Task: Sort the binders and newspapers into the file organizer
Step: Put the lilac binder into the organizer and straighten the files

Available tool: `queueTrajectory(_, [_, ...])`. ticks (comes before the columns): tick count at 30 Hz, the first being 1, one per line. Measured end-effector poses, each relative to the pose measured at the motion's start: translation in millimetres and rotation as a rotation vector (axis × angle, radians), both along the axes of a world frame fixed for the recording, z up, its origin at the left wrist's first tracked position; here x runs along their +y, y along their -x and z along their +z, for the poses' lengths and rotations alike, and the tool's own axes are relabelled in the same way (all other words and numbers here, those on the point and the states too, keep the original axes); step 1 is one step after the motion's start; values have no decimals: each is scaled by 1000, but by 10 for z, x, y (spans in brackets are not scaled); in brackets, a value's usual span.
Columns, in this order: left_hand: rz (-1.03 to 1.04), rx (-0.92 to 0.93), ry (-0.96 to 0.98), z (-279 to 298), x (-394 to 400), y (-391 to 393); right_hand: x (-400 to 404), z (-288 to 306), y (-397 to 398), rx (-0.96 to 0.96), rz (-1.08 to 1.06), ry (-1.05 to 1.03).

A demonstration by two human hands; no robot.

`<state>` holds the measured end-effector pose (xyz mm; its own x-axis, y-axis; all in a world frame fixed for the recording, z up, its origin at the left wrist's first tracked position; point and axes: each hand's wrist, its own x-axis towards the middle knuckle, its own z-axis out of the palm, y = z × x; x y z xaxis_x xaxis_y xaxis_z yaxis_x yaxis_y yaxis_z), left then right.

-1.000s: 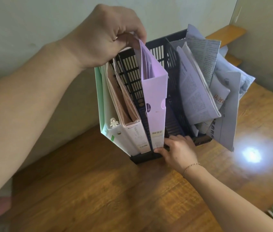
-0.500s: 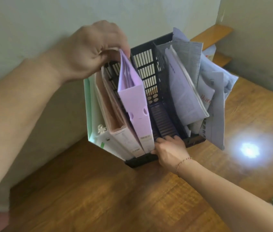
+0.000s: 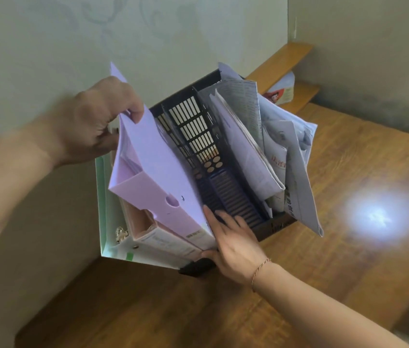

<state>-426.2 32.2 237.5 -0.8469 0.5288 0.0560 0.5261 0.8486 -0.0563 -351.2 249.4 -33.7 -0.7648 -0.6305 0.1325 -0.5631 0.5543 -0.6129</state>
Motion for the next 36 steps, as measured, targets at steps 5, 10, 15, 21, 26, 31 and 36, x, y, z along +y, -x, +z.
queueTrajectory(5, [-26,-3,-19,47,14,-9,-27,-53,-16,4,19,-22])
queueTrajectory(10, [-171,41,-48,49,54,-24,4,-61,54,-83,46,-28])
queueTrajectory(15, [-150,68,-48,35,26,-134,127,-12,122,-107,131,-76])
queueTrajectory(21, [-225,102,-114,-44,248,-241,353,-9,72,-113,177,-87])
queueTrajectory(26, [-268,98,-170,-130,308,-309,526,-86,-57,21,146,-29])
queueTrajectory(31, [-254,84,-141,-237,240,-343,537,-367,-127,226,124,-49])
queueTrajectory(36, [-218,25,-82,-281,240,-339,554,-487,-141,267,138,-54])
